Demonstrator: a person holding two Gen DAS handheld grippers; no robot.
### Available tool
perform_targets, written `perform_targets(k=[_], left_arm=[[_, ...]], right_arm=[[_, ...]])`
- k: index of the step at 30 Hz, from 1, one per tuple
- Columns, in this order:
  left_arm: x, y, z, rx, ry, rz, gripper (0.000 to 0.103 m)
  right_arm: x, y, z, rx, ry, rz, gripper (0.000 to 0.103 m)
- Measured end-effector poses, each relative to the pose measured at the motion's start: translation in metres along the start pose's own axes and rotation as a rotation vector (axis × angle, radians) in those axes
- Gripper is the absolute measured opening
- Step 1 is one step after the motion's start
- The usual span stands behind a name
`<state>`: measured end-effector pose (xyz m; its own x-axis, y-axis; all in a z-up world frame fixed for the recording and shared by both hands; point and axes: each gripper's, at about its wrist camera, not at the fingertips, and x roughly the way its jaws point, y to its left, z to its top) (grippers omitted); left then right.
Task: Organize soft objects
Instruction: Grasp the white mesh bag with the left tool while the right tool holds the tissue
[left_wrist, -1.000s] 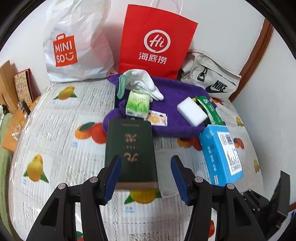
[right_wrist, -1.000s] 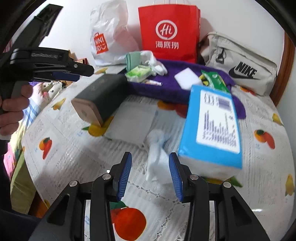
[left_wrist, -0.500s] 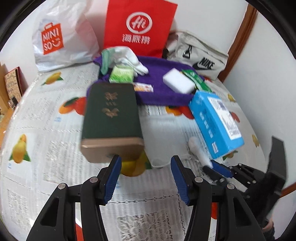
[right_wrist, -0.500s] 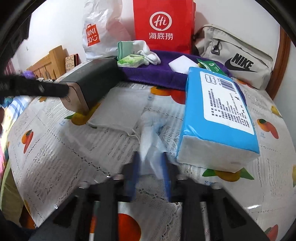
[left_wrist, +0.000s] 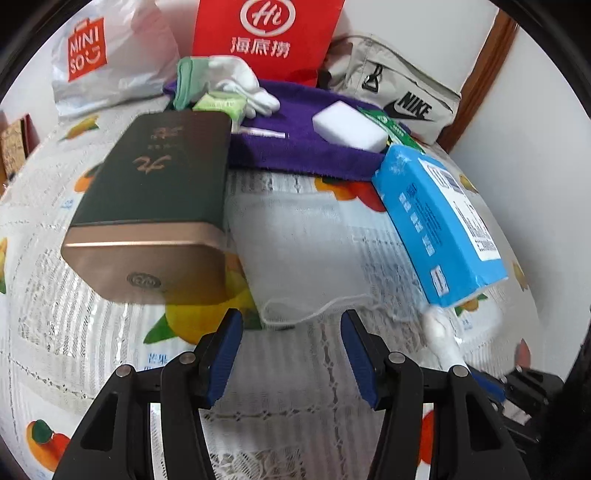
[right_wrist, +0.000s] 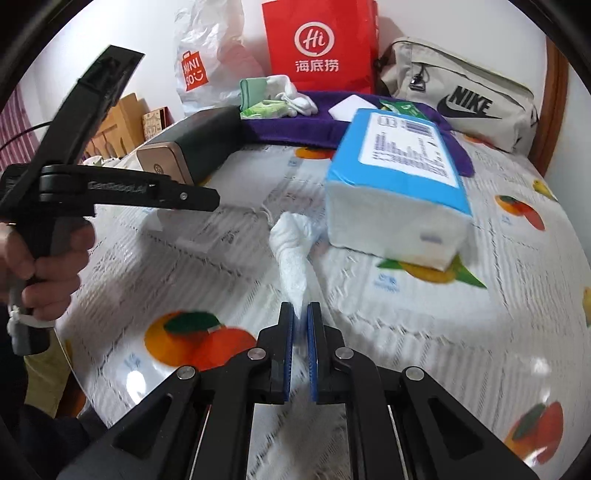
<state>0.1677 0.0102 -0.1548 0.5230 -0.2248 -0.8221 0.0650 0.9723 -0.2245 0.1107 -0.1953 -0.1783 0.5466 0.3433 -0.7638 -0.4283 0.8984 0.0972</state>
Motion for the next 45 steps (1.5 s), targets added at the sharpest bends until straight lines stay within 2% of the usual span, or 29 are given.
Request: perform_targets(k=[6,12,16,21,24,29,31,33,35,37,39,41,45], left_arm=[[0.007,-0.008,0.004,0.010,-0.019,0.051,0.051],[0.014,-0.019,0.004,0.066,-0.055,0.141,0.031],[0.012,-0.018,0.002,0.071,-0.048,0.106,0.010],[-0.001,-0.017,-0.013,0.091,-0.028,0.078,0.009],[-0.016,-0.011,-0.030,0.092,-0.007,0.050,0.009],[-0.039,0.006,-0.058,0.095,0.018,0.064,0.009],[-0.047,0.015,-0.068,0.083,0.019,0.058,0.009],[-0.054,0.021,-0.074,0.079,0.017,0.062,0.011],[-0.063,0.027,-0.078,0.064,-0.008,0.039,0.024],[-0.068,0.030,-0.079,0.058,-0.028,0.015,0.031],[-0.071,0.031,-0.079,0.051,-0.042,0.013,0.033],[-0.071,0.032,-0.076,0.042,-0.046,0.000,0.046],[-0.064,0.026,-0.068,0.034,-0.051,-0.013,0.051]], right_arm=[[-0.008,-0.012,-0.008,0.006,-0.008,-0.021,0.007],[-0.014,-0.020,-0.013,0.025,-0.010,-0.045,0.007],[-0.018,-0.023,-0.017,0.034,-0.010,-0.069,0.007],[-0.024,-0.027,-0.019,0.058,-0.010,-0.102,0.007],[-0.026,-0.023,-0.021,0.063,-0.016,-0.093,0.007],[-0.029,-0.014,-0.024,0.064,-0.020,-0.072,0.009],[-0.034,-0.010,-0.024,0.054,-0.032,-0.063,0.017],[-0.038,-0.008,-0.024,0.050,-0.048,-0.062,0.044],[-0.041,-0.006,-0.022,0.048,-0.075,-0.074,0.053],[-0.043,-0.005,-0.019,0.040,-0.098,-0.069,0.053],[-0.039,-0.005,-0.015,0.042,-0.097,-0.072,0.053],[-0.035,-0.006,-0.011,0.044,-0.101,-0.072,0.056],[-0.023,-0.008,-0.005,0.049,-0.098,-0.078,0.064]])
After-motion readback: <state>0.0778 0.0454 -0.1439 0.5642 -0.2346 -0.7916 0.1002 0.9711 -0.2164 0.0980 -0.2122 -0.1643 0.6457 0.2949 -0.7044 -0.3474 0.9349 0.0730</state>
